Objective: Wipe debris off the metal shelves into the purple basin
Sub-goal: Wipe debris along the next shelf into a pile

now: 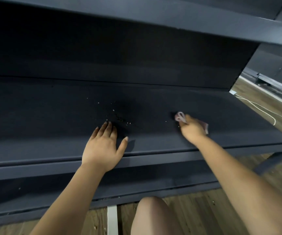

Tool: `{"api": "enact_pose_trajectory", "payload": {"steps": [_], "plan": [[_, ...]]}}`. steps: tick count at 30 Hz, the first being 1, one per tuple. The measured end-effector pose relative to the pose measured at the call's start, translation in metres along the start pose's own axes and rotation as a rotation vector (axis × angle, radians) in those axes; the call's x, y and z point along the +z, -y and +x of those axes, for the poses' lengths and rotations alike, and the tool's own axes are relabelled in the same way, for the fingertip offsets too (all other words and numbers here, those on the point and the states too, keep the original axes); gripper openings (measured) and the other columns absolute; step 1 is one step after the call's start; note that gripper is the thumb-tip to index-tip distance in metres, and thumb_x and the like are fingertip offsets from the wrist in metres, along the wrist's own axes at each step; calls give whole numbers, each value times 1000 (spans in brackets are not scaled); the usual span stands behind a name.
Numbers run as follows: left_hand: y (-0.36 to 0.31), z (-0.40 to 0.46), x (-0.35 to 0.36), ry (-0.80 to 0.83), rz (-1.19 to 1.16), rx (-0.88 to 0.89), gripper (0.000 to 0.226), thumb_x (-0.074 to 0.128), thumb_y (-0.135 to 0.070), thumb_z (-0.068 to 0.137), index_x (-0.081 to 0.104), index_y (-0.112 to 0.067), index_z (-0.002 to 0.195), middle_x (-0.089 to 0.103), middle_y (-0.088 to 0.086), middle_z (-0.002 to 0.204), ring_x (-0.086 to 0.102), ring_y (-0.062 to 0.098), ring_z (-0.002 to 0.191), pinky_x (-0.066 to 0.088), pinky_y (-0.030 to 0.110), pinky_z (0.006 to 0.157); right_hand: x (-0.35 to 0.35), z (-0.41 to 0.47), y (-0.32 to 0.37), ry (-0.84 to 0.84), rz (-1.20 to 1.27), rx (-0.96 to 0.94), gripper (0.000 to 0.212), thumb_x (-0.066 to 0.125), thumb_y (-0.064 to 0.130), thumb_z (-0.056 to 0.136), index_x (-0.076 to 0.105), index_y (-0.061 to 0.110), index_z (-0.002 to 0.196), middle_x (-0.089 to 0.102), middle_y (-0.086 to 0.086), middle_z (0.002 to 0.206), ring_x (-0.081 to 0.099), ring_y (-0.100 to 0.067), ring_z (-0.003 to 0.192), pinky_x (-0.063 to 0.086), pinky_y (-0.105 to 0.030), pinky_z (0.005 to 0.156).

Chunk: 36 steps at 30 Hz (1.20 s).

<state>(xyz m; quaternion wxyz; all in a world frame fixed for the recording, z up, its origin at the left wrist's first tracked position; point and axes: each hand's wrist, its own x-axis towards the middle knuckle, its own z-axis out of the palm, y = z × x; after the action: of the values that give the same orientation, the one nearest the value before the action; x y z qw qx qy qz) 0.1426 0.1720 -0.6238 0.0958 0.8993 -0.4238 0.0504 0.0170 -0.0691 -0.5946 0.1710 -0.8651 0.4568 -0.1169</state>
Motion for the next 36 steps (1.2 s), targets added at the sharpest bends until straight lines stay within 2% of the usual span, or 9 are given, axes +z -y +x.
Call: {"api": "enact_pose_trajectory", "payload": {"steps": [3, 7, 12, 15, 19, 23, 26, 31, 36], "plan": [[1, 1, 0, 2, 20, 3, 107, -22, -61, 68, 23, -10, 151, 15, 6, 160, 5, 16, 148, -1, 28, 117, 18, -17, 50, 30, -40, -138, 32, 40, 27, 99, 50, 16, 128, 54, -14, 131, 53, -31, 116, 41, -32, 89], [1, 1, -1, -1, 28, 3, 107, -21, -61, 68, 24, -10, 151, 16, 6, 159, 6, 16, 148, -1, 27, 117, 44, -39, 112, 101, -1, -262, 23, 41, 23, 99, 50, 17, 120, 60, -9, 115, 56, -22, 93, 37, -28, 70], [2, 0, -3, 17, 21, 2, 107, -19, -62, 67, 24, -10, 151, 16, 5, 159, 7, 15, 148, 1, 28, 117, 43, -42, 131, 229, 126, -245, 28, 37, 23, 101, 45, 12, 125, 56, -13, 122, 54, -31, 112, 38, -31, 79], [3, 0, -1, 13, 11, -2, 106, -16, -63, 69, 29, -8, 149, 20, 7, 158, 11, 17, 147, 3, 29, 118, 22, -36, 93, 122, 42, -197, 29, 38, 26, 101, 46, 13, 125, 58, -15, 122, 54, -33, 112, 38, -32, 80], [3, 1, -1, 20, 19, -7, 107, -17, -63, 69, 27, -9, 150, 18, 7, 159, 10, 16, 147, 3, 29, 118, 0, -29, 22, -20, -10, -127, 31, 42, 14, 97, 48, 9, 127, 58, -19, 121, 55, -35, 109, 39, -34, 83], [2, 0, -1, 14, 19, 0, 107, -18, -63, 68, 25, -8, 150, 17, 7, 159, 9, 17, 148, 2, 29, 118, -1, -32, -6, -49, -53, -108, 37, 41, 18, 98, 44, 11, 135, 55, -14, 128, 53, -32, 114, 40, -34, 92], [3, 0, 1, -15, 8, 11, 105, -16, -60, 70, 27, -7, 149, 20, 8, 158, 12, 18, 147, 4, 29, 118, 7, -43, 18, -47, -27, -136, 38, 42, 20, 98, 44, 15, 136, 52, -10, 133, 50, -30, 118, 40, -33, 92], [3, -3, 0, -56, 6, 39, 102, -19, -55, 69, 19, -8, 151, 17, 7, 159, 8, 16, 148, -1, 26, 116, 37, -66, 89, -27, 15, -313, 27, 46, 23, 96, 54, 18, 121, 61, -6, 116, 58, -28, 104, 46, -29, 81], [25, -18, -5, -44, 39, 74, 92, -14, -53, 79, 21, -8, 151, 20, 8, 158, 14, 18, 147, 0, 28, 116, 67, -82, 148, 92, 141, -381, 30, 44, 22, 97, 52, 13, 124, 57, -11, 124, 52, -30, 114, 41, -39, 97]]}}
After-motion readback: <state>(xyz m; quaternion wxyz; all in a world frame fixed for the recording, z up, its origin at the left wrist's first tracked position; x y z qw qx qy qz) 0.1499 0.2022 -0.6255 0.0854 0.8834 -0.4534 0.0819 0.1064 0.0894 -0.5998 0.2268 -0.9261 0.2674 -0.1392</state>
